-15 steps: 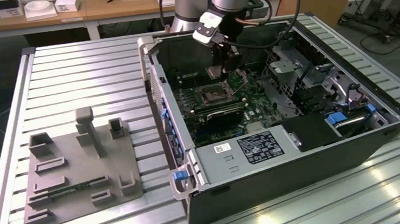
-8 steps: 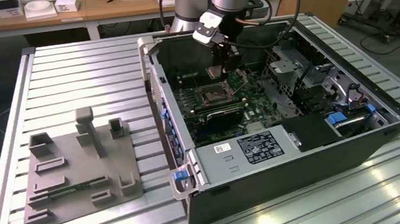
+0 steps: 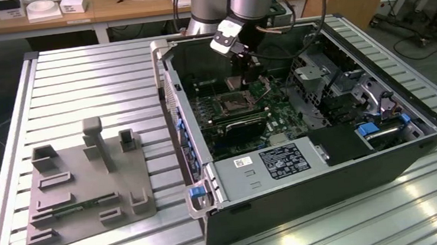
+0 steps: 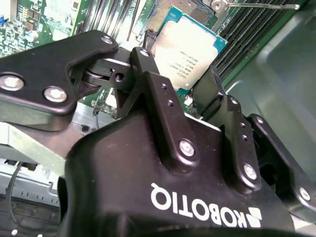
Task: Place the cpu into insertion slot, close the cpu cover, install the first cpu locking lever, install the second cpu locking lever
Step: 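Place the cpu into insertion slot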
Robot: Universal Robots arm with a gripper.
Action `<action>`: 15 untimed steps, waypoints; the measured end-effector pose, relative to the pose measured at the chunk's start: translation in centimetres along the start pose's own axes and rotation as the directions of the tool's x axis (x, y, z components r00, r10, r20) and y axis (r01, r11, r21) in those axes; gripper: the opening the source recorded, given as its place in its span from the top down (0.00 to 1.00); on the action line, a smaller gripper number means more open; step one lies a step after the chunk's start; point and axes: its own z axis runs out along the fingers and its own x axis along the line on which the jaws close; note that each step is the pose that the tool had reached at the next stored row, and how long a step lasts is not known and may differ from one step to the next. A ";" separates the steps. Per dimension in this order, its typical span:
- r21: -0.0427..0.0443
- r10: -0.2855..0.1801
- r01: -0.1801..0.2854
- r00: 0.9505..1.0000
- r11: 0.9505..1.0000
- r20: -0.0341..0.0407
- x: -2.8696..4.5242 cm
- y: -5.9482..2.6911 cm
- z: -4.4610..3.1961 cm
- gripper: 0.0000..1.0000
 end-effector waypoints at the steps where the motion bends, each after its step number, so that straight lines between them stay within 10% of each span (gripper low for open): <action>1: 0.000 0.000 0.000 1.000 1.000 0.000 0.00 0.00 0.18 0.46; 15: 0.000 0.000 0.000 1.000 1.000 0.000 0.02 -0.05 2.72 0.46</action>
